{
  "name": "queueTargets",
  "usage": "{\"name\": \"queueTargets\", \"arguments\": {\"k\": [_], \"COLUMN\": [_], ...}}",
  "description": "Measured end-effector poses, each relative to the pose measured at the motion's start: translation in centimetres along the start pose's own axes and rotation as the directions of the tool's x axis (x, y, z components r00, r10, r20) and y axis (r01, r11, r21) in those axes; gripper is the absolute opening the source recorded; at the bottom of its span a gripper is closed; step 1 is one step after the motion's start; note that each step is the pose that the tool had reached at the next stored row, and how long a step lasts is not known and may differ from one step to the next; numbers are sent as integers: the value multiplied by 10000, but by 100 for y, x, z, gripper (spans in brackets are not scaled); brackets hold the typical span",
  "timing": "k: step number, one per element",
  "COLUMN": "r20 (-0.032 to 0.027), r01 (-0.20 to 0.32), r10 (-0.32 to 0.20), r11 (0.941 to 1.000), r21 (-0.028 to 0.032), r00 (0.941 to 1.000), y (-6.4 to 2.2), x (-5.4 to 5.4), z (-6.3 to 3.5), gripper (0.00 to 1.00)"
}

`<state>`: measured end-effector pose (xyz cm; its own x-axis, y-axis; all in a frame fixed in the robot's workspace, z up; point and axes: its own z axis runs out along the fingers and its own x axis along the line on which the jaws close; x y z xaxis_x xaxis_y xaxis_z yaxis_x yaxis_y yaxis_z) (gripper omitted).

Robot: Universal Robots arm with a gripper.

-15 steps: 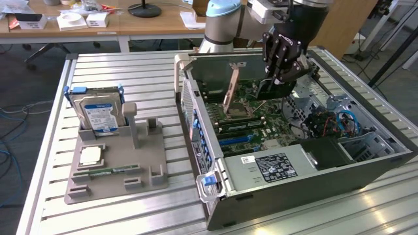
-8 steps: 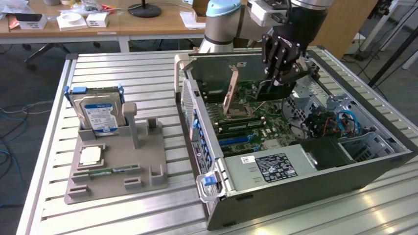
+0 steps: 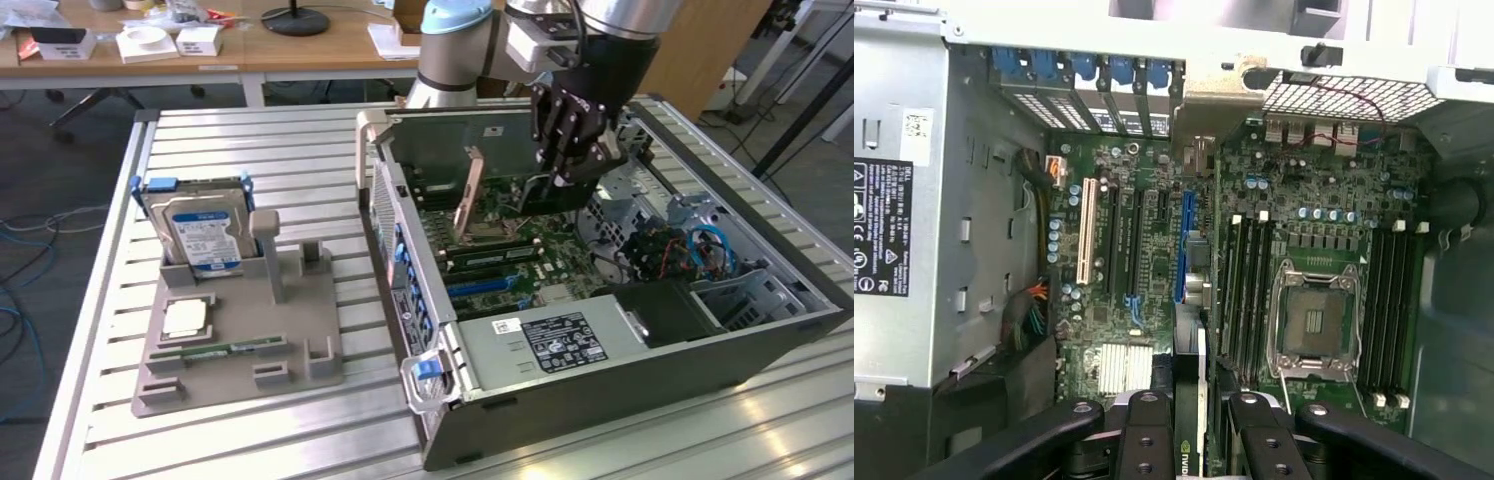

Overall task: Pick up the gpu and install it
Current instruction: 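Insert the gpu into the slot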

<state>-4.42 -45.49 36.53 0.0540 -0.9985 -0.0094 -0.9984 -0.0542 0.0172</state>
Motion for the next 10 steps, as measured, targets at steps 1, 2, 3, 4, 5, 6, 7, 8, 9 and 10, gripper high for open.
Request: {"name": "queueTargets", "arguments": {"k": [1, 2, 3, 4, 5, 6, 7, 8, 9, 10], "r20": [0, 0, 0, -1, 0, -1, 0, 0, 0, 0], "r01": [0, 0, -1, -1, -1, -2, -1, 0, -1, -1], "r10": [0, 0, 1, 1, 1, 2, 1, 0, 1, 1], "r11": [10000, 10000, 10000, 10000, 10000, 10000, 10000, 10000, 10000, 10000], "r21": [0, 1, 0, 0, 0, 0, 0, 0, 0, 0], "r00": [10000, 10000, 10000, 10000, 10000, 10000, 10000, 10000, 10000, 10000], "y": [0, 0, 0, 0, 1, 2, 3, 3, 4, 5], "x": [0, 0, 1, 1, 1, 1, 1, 1, 1, 1], "z": [17, 36, 54, 73, 91, 109, 127, 145, 163, 182], "gripper": [26, 26, 26, 26, 26, 26, 26, 26, 26, 26]}}
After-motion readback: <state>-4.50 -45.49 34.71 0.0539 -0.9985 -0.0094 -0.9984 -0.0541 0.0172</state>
